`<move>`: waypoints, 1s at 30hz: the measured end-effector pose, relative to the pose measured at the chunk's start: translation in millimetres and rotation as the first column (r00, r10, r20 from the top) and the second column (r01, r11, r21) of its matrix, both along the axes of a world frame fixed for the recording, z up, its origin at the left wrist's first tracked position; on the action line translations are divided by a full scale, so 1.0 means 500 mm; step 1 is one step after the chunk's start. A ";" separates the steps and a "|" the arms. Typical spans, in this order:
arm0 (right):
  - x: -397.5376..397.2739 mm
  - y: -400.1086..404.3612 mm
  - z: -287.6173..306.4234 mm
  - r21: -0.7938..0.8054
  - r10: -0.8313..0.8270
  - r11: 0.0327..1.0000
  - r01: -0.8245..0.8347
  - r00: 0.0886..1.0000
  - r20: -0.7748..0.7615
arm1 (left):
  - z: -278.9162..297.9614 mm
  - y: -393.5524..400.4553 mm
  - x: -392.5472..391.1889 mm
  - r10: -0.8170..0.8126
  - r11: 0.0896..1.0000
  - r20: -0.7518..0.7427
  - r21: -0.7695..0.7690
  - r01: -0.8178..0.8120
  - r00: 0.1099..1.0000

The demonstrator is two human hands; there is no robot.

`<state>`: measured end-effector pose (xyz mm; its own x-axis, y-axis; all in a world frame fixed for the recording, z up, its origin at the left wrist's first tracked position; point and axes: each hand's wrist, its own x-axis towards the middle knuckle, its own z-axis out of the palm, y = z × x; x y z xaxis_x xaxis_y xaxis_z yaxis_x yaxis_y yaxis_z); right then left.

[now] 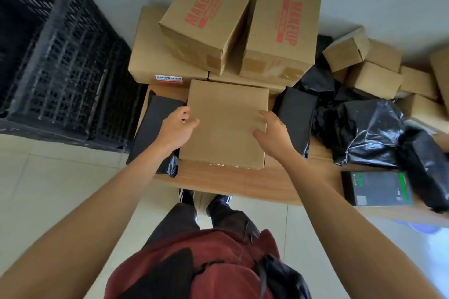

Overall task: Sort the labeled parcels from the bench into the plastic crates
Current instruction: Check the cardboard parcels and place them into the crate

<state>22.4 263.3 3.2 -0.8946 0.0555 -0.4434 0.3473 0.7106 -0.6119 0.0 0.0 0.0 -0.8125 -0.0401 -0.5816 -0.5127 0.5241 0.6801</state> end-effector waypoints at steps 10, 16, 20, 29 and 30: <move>0.046 -0.030 -0.030 -0.088 -0.294 0.947 0.310 0.943 0.157 | -0.005 0.005 0.024 0.106 0.994 0.013 -0.010 -0.106 0.994; 0.055 -0.035 -0.022 -0.104 -0.405 0.900 0.423 0.900 0.161 | -0.002 0.003 0.030 0.110 0.994 -0.017 -0.007 -0.110 0.994; 0.084 -0.040 0.002 -0.109 -0.456 0.880 0.462 0.887 0.077 | 0.011 -0.004 0.037 0.134 0.991 -0.054 0.022 -0.133 0.989; 0.148 -0.059 0.073 -0.212 -0.501 0.851 0.481 0.864 -0.047 | 0.065 -0.034 0.050 0.104 0.991 -0.168 0.101 -0.088 0.980; 0.153 -0.061 0.084 -0.223 -0.507 0.846 0.484 0.860 -0.057 | 0.071 -0.038 0.052 0.103 0.990 -0.184 0.117 -0.082 0.977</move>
